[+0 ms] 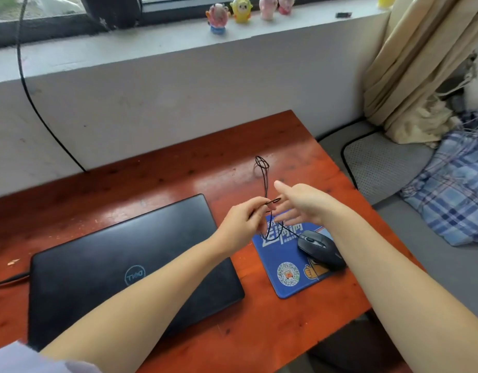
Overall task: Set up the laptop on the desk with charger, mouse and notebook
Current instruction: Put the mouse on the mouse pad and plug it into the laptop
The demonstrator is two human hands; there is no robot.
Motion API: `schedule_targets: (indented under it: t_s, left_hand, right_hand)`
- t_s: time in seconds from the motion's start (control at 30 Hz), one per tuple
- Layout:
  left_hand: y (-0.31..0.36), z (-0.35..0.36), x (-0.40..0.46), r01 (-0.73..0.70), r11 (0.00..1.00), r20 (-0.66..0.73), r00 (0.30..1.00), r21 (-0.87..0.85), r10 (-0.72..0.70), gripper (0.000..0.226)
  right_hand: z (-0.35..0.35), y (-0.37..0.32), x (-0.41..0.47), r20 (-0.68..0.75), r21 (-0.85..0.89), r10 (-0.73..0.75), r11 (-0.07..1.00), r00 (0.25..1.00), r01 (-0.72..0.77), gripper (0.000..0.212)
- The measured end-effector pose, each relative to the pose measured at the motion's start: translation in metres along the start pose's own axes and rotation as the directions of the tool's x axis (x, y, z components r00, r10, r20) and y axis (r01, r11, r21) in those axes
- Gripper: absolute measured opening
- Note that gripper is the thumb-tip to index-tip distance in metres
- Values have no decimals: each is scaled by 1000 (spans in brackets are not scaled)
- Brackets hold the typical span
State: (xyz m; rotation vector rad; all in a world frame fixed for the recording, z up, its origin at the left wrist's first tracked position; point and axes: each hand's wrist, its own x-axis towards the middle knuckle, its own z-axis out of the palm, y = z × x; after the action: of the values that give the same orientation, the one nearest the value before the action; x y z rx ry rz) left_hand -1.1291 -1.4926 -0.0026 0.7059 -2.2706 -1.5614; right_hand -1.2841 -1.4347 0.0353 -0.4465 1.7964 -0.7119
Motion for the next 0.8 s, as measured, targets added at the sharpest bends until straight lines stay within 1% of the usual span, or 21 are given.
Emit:
schedule_targets:
  t_s: [0.03, 0.07, 0.1, 0.13, 0.17, 0.2, 0.23, 0.27, 0.33, 0.4, 0.43, 0.47, 0.5, 0.53, 0.57, 0.6, 0.63, 0.67, 0.73, 0.8]
  left_hand:
    - [-2, -2, -1, -1, 1000, -44, 999, -2, 1, 21]
    - [-3, -4, -2, -19, 999, -65, 998, 29, 21, 22]
    - [-3, -6, -2, -58, 994, -61, 996, 91, 64, 23]
    - [-3, -8, -3, -117, 978, -38, 991, 173, 125, 26]
    - [-2, -9, -5, -189, 945, 4, 981, 268, 195, 29]
    - [-3, -9, -6, -260, 898, 62, 965, 356, 254, 32]
    - [-4, -9, -7, -309, 853, 123, 951, 421, 284, 34]
    - [-7, -9, -8, -326, 828, 166, 945, 456, 281, 36]
    - [-13, -12, -6, -290, 833, 164, 957, 472, 240, 34]
    - [-24, -19, -1, -268, 820, 148, 964, 507, 223, 33]
    - [-31, -23, 2, -265, 797, 164, 964, 543, 208, 35]
    - [-38, -29, 4, -241, 772, 171, 970, 588, 172, 39]
    - [-46, -36, 6, -179, 753, 141, 983, 634, 115, 42]
    - [-55, -46, 9, -78, 740, 63, 997, 668, 48, 44]
    - [-65, -57, 12, 52, 730, -49, 998, 681, -25, 44]
    - [-75, -69, 15, 181, 714, -163, 982, 676, -94, 42]
    - [-83, -79, 18, 290, 688, -247, 955, 665, -164, 40]
    - [-91, -87, 21, 376, 658, -293, 926, 652, -239, 37]
    - [-102, -94, 29, 472, 608, -307, 880, 638, -361, 33]
    - [-109, -91, 37, 509, 566, -301, 855, 648, -423, 39]
  right_hand:
    - [3, 0, 0, 29, -99, 32, 995, 999, -29, 52]
    - [6, -1, 1, 53, -128, 46, 991, 998, -39, 50]
    - [9, -3, 2, 72, -112, 40, 993, 997, -31, 46]
    - [10, -6, 4, 86, -58, 14, 998, 996, -9, 39]
    - [11, -10, 6, 93, 39, -30, 999, 995, 26, 30]
    - [12, -15, 10, 85, 171, -80, 983, 993, 65, 20]
    - [11, -21, 13, 62, 300, -123, 949, 990, 99, 15]
    - [9, -26, 17, 32, 392, -155, 911, 987, 130, 15]
    - [6, -37, 24, 3, 455, -211, 871, 977, 187, 20]
    - [7, -41, 32, 23, 406, -271, 882, 962, 239, 21]
    - [8, -41, 37, 24, 339, -291, 902, 956, 266, 21]
    - [10, -39, 42, 10, 244, -302, 925, 953, 290, 23]
    - [13, -37, 48, -10, 140, -308, 942, 951, 306, 26]
    - [17, -34, 53, -20, 51, -310, 949, 951, 311, 25]
    - [22, -29, 60, -10, -4, -306, 952, 952, 306, 22]
    - [28, -24, 64, 8, -41, -300, 953, 954, 300, 19]
    - [36, -19, 68, 27, -72, -292, 953, 956, 293, 17]
    - [44, -14, 73, 41, -99, -281, 954, 959, 284, 15]
    - [60, -6, 83, 38, -157, -260, 952, 965, 263, 13]
    - [72, -1, 91, 45, -192, -238, 951, 970, 243, 13]
